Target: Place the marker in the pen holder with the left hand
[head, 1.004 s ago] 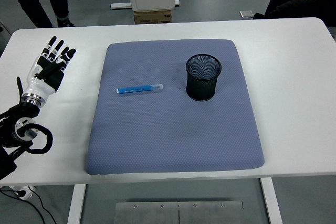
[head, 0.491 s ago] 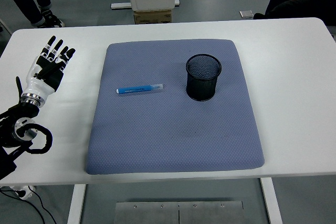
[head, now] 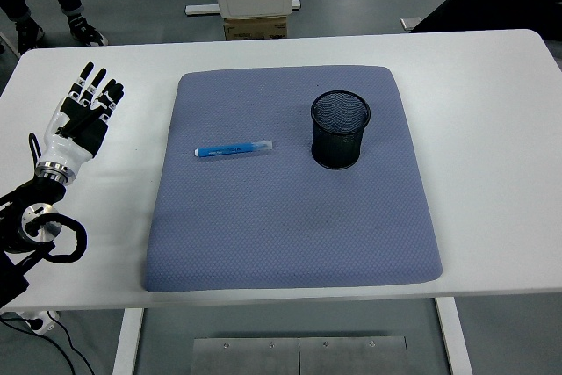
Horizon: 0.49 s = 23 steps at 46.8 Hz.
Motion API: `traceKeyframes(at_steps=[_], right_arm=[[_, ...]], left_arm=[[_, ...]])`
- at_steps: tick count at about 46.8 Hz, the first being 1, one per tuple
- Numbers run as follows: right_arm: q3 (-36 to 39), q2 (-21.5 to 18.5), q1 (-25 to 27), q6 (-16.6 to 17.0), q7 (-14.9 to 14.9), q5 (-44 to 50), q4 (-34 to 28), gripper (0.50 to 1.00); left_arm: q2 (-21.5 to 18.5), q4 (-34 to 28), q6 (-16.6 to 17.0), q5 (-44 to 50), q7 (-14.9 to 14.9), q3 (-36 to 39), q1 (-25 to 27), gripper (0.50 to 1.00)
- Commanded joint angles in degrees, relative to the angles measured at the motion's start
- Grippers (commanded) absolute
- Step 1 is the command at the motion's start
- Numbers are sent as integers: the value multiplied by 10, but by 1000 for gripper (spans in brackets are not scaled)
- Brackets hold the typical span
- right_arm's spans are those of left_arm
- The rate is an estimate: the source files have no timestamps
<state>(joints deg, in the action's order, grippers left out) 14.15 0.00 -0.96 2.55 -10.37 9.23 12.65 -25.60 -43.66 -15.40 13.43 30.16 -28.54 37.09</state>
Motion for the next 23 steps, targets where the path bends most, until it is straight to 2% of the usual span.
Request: traceKeyframes(at_steps=[1,23], right_arm=[[0,0,0,0,0,0,0,1000],[0,0,0,0,0,0,0,1000]], left_arm=[[0,1,-1,-1,1,-6,0,1000],[3,2,5,-3,-2,-23,2,1000]])
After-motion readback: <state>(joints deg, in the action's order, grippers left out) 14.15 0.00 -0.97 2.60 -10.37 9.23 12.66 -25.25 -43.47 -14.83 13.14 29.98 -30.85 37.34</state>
